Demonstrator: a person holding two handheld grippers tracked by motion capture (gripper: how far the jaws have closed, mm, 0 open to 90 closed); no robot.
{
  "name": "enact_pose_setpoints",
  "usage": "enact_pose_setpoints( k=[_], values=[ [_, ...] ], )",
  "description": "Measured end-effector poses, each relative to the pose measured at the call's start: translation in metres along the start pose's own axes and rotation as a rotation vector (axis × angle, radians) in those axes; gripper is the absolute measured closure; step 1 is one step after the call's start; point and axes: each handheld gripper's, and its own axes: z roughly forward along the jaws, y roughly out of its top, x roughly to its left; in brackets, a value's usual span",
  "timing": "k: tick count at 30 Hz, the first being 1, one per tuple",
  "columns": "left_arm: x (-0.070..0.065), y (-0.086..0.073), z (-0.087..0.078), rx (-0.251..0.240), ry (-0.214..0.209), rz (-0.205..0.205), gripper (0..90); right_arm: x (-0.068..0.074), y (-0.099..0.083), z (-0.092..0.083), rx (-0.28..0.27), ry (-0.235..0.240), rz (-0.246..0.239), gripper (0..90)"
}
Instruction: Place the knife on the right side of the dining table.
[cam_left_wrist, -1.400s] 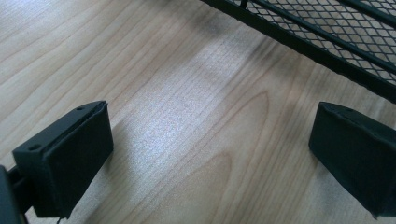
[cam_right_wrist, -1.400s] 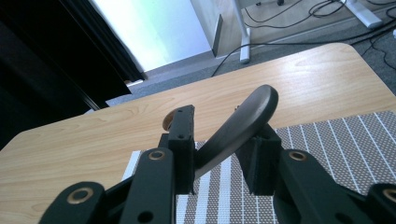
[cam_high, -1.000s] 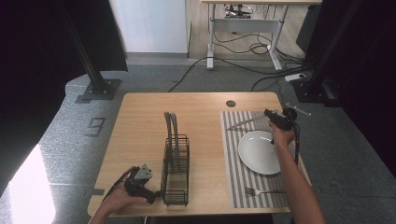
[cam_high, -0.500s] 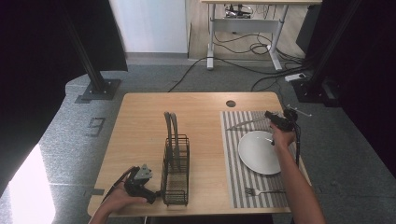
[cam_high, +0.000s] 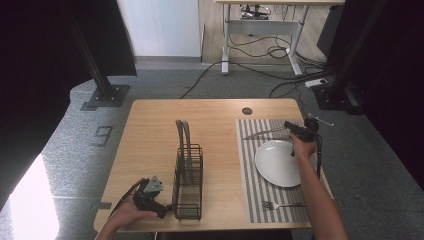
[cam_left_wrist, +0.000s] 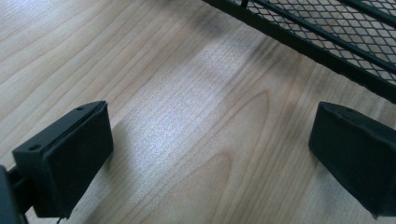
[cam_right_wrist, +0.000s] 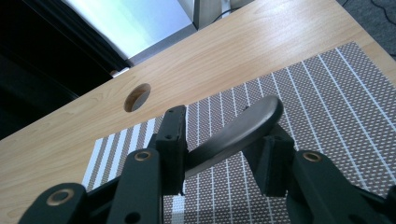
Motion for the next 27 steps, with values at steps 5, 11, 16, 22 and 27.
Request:
enact_pose_setpoints(
  k=[5, 11, 16, 22, 27],
  values=[
    [0.000, 0.000, 0.000, 0.000, 0.000, 0.000, 0.0, -0.005, -0.001, 0.004, 0.012, -0.005, 0.017, 59.3],
    [0.000, 0.000, 0.000, 0.000, 0.000, 0.000, 0.0, -0.008, -0.003, 0.006, 0.023, -0.019, 0.021, 57.7],
    [0.000, 0.000, 0.000, 0.000, 0.000, 0.000, 0.0, -0.010, -0.003, 0.007, 0.032, -0.029, 0.031, 57.1],
    [0.000, 0.000, 0.000, 0.000, 0.000, 0.000, 0.0, -0.012, -0.004, 0.009, 0.042, -0.032, 0.046, 56.5],
    [0.000, 0.000, 0.000, 0.000, 0.000, 0.000, 0.0, -0.015, -0.005, 0.010, 0.057, -0.042, 0.051, 55.3]
  ],
)
